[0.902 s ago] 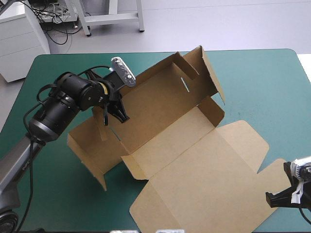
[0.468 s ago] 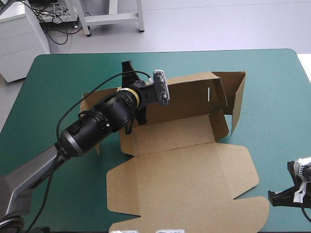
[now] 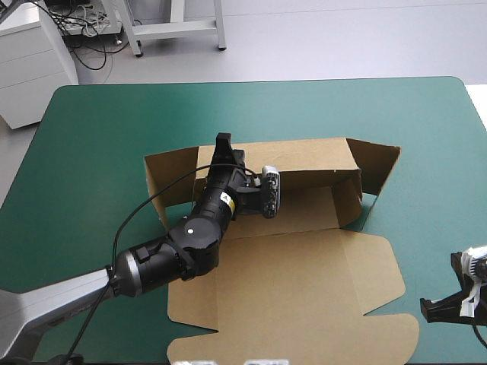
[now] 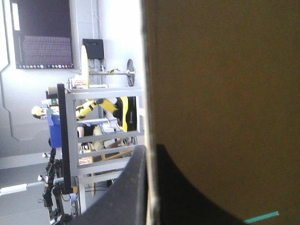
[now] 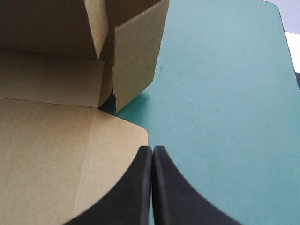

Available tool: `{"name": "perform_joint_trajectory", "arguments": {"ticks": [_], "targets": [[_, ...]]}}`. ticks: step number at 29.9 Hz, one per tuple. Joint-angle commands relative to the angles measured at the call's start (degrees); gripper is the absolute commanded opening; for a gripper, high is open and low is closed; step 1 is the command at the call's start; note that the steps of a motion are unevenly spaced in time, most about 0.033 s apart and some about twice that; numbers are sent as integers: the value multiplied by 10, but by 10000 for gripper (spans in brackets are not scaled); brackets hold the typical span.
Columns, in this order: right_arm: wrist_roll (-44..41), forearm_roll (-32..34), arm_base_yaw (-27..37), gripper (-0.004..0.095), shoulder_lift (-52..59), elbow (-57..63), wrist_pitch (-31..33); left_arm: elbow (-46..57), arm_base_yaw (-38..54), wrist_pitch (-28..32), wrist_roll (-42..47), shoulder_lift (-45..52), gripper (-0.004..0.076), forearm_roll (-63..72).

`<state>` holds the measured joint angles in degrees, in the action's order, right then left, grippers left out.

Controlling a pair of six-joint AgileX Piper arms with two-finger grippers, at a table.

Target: Fold the box

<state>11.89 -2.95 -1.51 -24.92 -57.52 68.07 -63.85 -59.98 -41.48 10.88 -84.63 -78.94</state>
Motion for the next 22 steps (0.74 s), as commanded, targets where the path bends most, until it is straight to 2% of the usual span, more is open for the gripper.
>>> {"name": "perform_joint_trajectory", "arguments": {"ticks": [1,15,22], "targets": [[1,2,2,-23,-7,-16,-37,25,-9,3,67,43,-32,-88],[-13,-1,2,-22,-7,-16,-46,122,-9,8,235,89,-32,-233],[-25,-1,2,-22,-7,-16,-45,164,-9,13,238,118,-32,-236]]}}
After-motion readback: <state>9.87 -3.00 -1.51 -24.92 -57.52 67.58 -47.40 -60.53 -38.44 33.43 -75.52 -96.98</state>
